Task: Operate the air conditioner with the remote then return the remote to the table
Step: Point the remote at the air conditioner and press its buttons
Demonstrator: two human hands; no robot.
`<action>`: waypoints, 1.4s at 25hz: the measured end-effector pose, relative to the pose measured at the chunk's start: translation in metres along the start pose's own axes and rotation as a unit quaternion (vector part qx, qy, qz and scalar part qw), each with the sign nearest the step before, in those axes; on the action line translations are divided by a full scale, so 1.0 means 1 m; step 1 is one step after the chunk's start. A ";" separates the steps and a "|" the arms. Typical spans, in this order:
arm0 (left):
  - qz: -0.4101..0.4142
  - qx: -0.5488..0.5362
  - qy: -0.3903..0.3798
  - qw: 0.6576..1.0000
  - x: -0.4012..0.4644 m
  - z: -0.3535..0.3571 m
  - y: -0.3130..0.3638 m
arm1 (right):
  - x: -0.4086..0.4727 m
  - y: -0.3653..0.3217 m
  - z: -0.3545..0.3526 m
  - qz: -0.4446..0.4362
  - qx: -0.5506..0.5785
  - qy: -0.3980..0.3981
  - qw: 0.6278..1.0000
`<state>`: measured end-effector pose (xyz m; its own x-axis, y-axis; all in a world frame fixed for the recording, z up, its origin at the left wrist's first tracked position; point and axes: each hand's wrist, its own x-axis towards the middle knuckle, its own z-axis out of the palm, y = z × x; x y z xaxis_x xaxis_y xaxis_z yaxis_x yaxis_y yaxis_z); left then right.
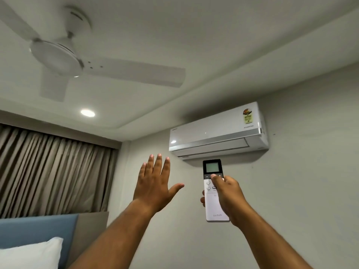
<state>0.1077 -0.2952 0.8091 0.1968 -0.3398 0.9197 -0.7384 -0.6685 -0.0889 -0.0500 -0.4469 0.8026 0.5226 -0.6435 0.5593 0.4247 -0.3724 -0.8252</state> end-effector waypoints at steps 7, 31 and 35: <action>0.010 -0.010 0.016 1.000 0.017 -0.010 0.018 | 0.013 -0.029 -0.022 -0.034 0.007 0.039 0.999; -0.007 -0.043 0.038 0.998 0.035 -0.040 0.023 | 0.006 -0.063 -0.039 -0.079 0.078 0.002 0.994; -0.008 -0.047 0.043 0.998 0.038 -0.047 0.022 | 0.005 -0.061 -0.037 -0.059 0.069 0.005 0.996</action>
<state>0.0680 -0.2918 0.8600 0.1548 -0.2687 0.9507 -0.7934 -0.6072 -0.0425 -0.1012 -0.4522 0.8526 0.4571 -0.6072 0.6499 0.5802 -0.3502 -0.7353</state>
